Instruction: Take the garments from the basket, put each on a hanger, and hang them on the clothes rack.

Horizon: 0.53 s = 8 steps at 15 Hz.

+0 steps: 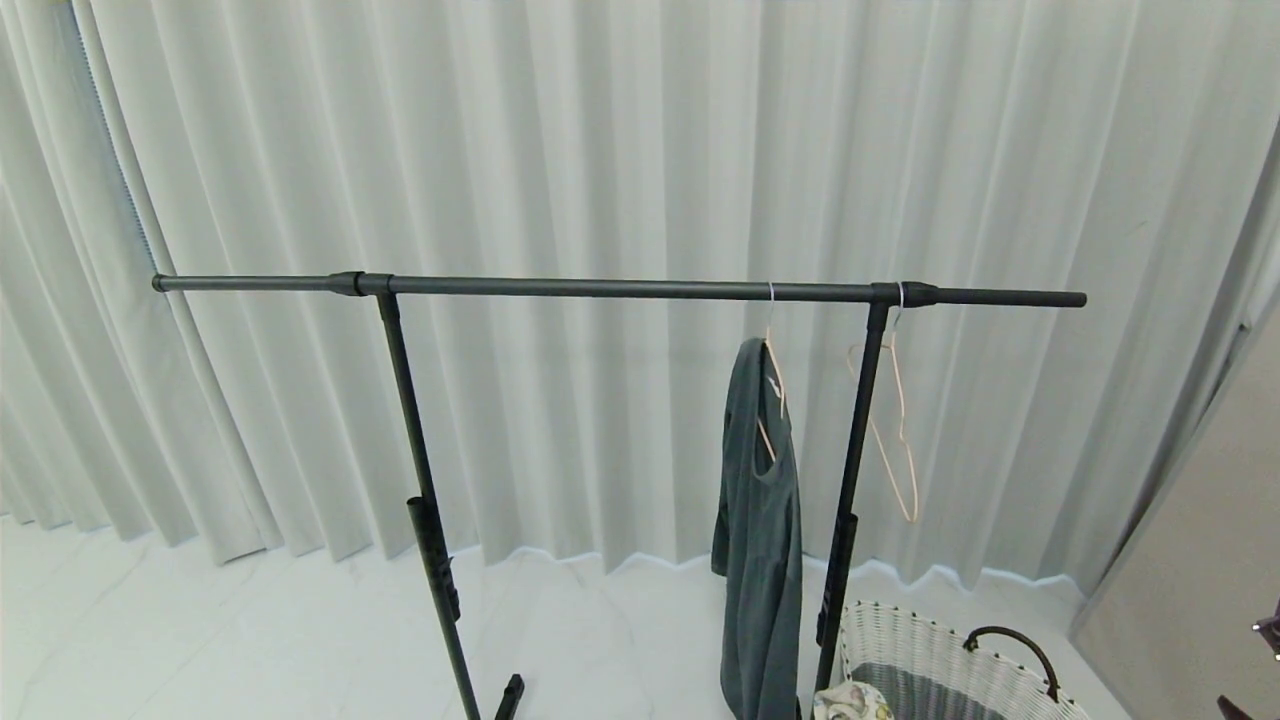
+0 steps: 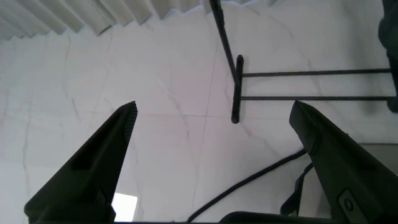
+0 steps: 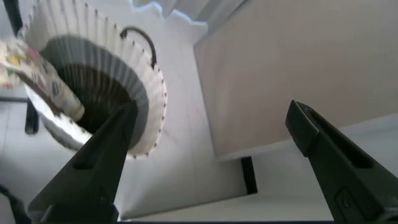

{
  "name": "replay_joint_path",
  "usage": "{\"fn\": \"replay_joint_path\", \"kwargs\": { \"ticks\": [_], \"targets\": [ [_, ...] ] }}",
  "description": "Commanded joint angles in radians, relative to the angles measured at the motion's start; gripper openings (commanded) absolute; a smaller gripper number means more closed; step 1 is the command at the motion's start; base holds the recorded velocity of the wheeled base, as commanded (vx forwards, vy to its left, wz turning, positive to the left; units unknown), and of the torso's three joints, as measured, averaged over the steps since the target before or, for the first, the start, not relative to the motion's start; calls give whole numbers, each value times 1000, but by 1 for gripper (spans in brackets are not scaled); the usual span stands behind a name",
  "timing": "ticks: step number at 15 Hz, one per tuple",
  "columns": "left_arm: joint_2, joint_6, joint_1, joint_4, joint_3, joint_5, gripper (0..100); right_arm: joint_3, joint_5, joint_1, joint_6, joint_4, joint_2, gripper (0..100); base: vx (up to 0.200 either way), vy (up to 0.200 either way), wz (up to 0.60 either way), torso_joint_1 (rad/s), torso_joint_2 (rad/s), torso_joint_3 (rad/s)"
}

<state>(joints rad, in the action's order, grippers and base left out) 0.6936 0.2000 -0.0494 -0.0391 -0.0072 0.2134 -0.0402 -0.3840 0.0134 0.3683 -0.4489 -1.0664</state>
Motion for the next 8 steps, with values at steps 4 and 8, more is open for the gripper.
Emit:
{"fn": "replay_joint_path", "kwargs": {
  "ticks": [4,8],
  "targets": [
    [6,-11,0,-1,1,30,100,40,1,0,1,299,269,100,0,0,0,0,0,0],
    [18,-11,-12,-1,1,29,100,33,1,0,6,395,373,100,0,0,0,-35,74,38]
  ]
}}
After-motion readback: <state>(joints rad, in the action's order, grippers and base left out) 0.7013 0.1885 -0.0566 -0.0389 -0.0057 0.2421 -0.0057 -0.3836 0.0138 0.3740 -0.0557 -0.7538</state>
